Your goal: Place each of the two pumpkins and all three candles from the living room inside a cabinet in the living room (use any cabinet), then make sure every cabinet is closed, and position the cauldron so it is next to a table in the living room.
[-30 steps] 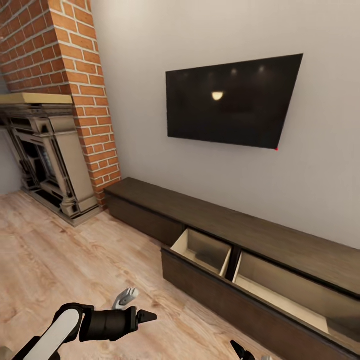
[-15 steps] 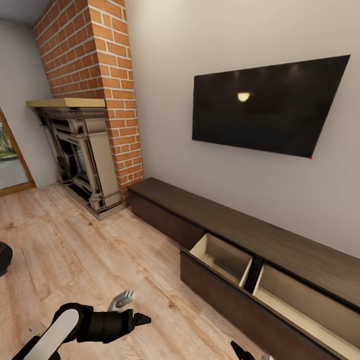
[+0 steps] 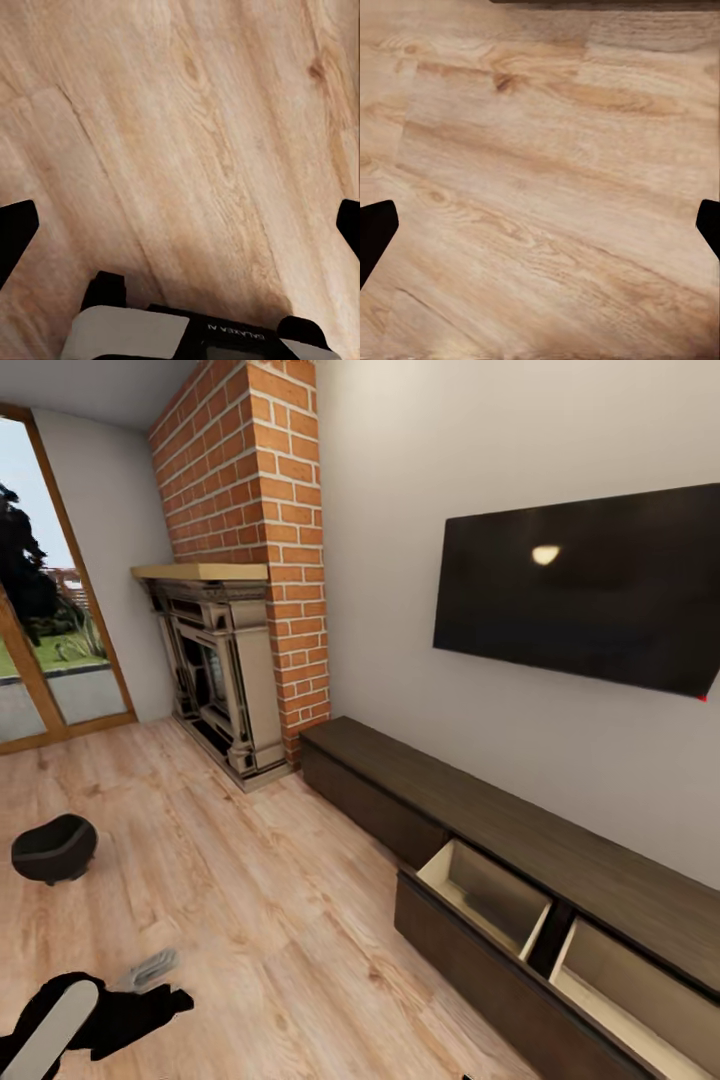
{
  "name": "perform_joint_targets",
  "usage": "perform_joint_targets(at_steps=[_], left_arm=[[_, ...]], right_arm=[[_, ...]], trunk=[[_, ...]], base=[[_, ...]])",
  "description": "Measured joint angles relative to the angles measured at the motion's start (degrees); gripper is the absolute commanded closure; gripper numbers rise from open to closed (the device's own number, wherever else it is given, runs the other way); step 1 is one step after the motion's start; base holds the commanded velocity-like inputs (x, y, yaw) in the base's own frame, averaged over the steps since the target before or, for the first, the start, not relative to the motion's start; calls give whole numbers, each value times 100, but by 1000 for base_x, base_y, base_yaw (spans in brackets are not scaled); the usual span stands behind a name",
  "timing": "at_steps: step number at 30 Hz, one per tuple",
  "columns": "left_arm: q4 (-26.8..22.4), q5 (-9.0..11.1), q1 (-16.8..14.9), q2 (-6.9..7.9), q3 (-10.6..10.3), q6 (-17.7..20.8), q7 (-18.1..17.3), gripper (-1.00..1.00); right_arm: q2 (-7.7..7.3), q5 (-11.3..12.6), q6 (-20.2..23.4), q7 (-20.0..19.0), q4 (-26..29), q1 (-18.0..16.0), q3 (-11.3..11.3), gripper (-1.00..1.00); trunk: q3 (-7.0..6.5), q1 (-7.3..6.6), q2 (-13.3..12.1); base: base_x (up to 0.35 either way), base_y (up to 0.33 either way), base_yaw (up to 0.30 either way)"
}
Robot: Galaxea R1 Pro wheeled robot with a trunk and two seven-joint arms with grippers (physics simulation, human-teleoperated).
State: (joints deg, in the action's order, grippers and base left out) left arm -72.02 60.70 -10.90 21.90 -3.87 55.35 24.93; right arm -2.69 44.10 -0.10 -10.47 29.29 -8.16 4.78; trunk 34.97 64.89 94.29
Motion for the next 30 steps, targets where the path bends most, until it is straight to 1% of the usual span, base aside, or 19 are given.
perform_joint_targets(at_steps=[2,4,6,7,8,10,12,15,16,18,21,23,24,26,28,30], left_arm=[[95,-444,1,-47,11,-238,-2,-100],[283,-731,4,-115,-2,-554,-2,-100],[551,-886,-8,-155,-19,-844,-4,-100],[706,-943,-27,-168,-30,-1062,-7,-100],[743,-958,-31,-172,-35,-1136,-8,-100],[824,-1052,-45,-178,-45,-1397,-9,-100],[862,-1228,-56,-181,-48,-1569,-33,-100],[886,-1538,-85,-188,-45,-1730,-58,-100],[891,-1580,-88,-187,-44,-1781,-61,-100],[992,-1687,-93,-185,-42,-2072,-67,-100],[1372,-1751,-96,-184,-50,-2471,-79,-100],[1561,-1767,-96,-184,-62,-2627,-88,-100],[1673,-1779,-94,-184,-80,-2712,-93,-100],[1734,-1783,-93,-184,-107,-2758,-96,-100],[1771,-1782,-91,-183,-230,-2785,-98,-100],[1848,-1784,-90,-179,-447,-2804,-98,-100]], right_arm=[[149,-299,-41,199,-3,0,-7,-100],[270,-610,-58,395,2,0,9,-100],[388,-928,-70,547,4,0,2,-100],[480,-1130,-73,615,5,0,1,-100],[511,-1194,-74,632,5,0,-1,-100],[595,-1380,-76,668,5,0,-2,-100],[646,-1506,-77,683,5,0,-3,-100],[677,-1659,-78,690,5,0,1,-100],[680,-1686,-78,691,5,0,1,-100],[695,-1788,-78,692,5,0,4,-100],[763,-1918,-78,693,7,0,6,-100],[817,-1986,-74,693,10,0,6,-100],[863,-2059,-72,693,12,0,10,-100],[904,-2143,-71,693,13,0,33,-100],[955,-2224,-75,693,14,0,110,-100],[988,-2262,-77,693,14,0,191,-100]], trunk=[[-36,-44,-80],[-72,-88,-160],[-108,-132,-241],[-126,-154,-281],[-144,-176,-321],[-180,-220,-401],[-216,-264,-481],[-269,-330,-602],[-287,-352,-642],[-323,-395,-722],[-377,-461,-843],[-413,-505,-923],[-431,-527,-963],[-467,-571,-1043],[-503,-615,-1123],[-539,-659,-1204]], base=[[0,0,290],[0,0,290],[0,0,290],[0,0,290],[0,0,289],[0,0,290],[0,0,290],[0,0,290],[0,0,290],[0,0,290],[0,0,290],[0,0,290],[0,0,288],[0,0,286],[0,0,280],[0,0,266]])
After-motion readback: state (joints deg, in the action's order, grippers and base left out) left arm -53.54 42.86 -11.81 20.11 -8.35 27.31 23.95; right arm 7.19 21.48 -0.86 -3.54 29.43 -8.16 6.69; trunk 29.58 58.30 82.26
